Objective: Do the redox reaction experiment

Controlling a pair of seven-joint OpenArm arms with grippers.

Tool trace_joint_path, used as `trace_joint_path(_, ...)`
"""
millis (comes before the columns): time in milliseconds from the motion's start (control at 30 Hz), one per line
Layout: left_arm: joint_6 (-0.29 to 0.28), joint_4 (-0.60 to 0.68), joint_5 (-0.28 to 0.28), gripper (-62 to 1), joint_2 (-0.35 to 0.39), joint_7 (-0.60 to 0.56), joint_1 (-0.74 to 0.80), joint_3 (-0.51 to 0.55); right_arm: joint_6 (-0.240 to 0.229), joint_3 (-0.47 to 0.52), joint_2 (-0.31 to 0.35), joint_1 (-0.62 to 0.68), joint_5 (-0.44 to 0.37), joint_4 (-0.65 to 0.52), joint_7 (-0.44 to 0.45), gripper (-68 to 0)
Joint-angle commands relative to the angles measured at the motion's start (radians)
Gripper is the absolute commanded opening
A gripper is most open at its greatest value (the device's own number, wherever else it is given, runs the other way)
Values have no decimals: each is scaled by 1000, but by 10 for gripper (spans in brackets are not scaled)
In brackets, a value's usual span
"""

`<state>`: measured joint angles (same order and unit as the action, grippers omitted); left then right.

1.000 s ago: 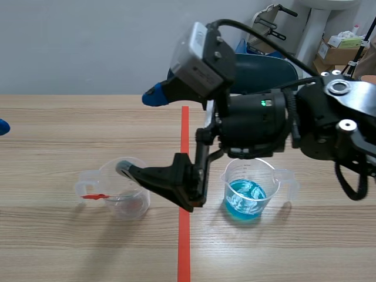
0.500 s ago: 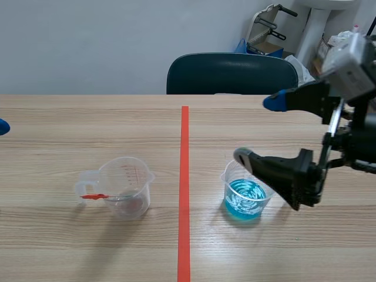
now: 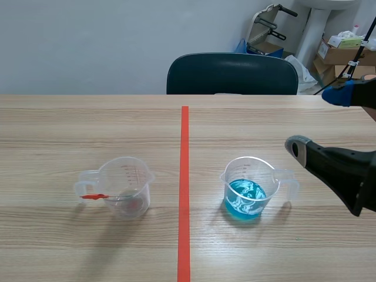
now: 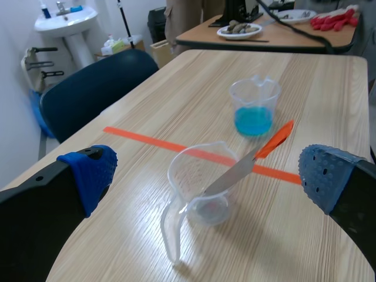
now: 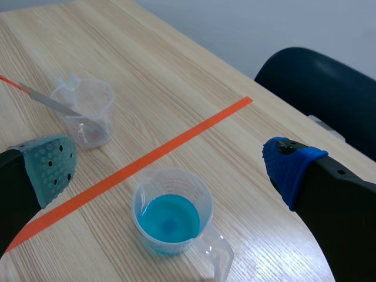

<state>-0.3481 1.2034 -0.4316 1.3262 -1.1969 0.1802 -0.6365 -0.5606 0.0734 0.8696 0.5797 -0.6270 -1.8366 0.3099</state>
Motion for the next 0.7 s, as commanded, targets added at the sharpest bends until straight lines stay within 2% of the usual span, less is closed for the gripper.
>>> trace_joint_path(0, -1, -15, -7, 14, -33, -13, -6, 30, 20, 19, -1, 3, -17, -32, 2, 4)
trace_joint_path(133, -2, -79, -6, 14, -90, -10, -6, 53, 43, 64, -36, 40, -16, -94, -35, 4)
trace_joint_path(367, -3, -172, 2, 14, -174, -10, -5, 114, 75, 68, -111, 44, -16, -173, -143, 4)
trace_joint_path(533, -5, -232, 14, 14, -253, -9, 15, 202, 75, 69, -172, 43, -13, -183, -208, 4)
trace_joint_path(667, -5, -267, 69, 14, -338, -9, 48, 312, 75, 69, -207, 38, -12, -183, -232, 4)
